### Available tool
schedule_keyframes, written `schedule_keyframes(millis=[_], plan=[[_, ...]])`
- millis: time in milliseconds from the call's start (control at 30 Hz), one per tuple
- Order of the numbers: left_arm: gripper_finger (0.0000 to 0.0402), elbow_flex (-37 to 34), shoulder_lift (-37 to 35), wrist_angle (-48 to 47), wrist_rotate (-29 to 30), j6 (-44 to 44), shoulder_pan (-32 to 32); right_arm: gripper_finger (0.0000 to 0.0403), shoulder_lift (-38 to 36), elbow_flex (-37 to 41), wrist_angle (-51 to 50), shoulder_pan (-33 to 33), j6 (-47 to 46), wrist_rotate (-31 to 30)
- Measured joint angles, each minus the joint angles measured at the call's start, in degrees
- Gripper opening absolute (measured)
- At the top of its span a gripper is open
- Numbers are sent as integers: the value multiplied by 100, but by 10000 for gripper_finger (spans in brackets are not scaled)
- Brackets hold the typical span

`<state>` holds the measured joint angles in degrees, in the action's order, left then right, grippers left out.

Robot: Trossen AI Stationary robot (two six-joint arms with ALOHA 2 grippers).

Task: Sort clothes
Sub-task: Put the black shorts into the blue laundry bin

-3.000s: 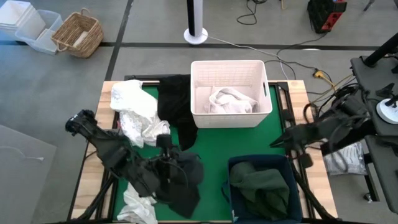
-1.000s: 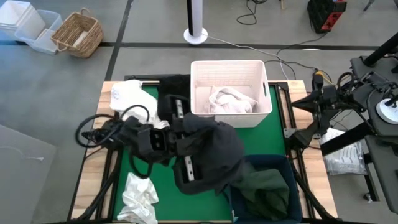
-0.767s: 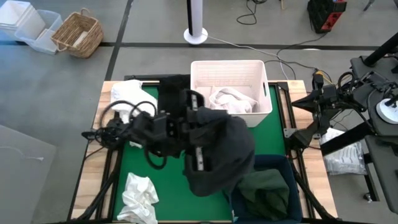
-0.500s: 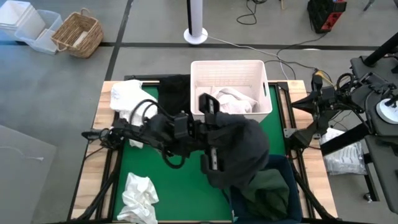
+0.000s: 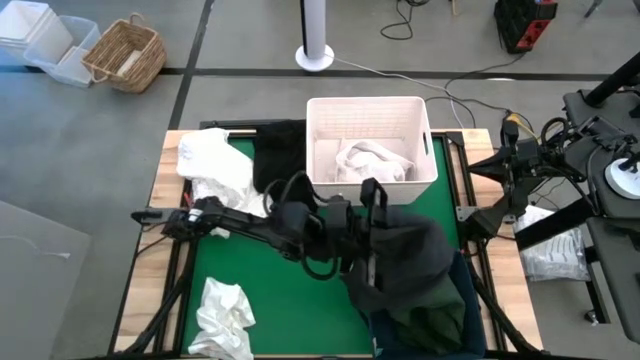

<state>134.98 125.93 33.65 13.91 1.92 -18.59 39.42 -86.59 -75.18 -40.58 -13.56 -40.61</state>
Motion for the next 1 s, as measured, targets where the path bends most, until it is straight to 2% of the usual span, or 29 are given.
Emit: schedule_keyframes(millis=[433,567,767,1000], plan=[[0,-11,368,-459,-318,1147,168,12,0,2,-9,0,2,2],[3,-11,369,-1196,-420,1532,176,12,0,2,-96,-2,-73,4],[44,-11,380,-2099,-284,1729,181,12,0,26,-265,0,-238,4],[117,-9,380,-3124,-245,1892,183,12,0,91,-255,-1,-254,6]])
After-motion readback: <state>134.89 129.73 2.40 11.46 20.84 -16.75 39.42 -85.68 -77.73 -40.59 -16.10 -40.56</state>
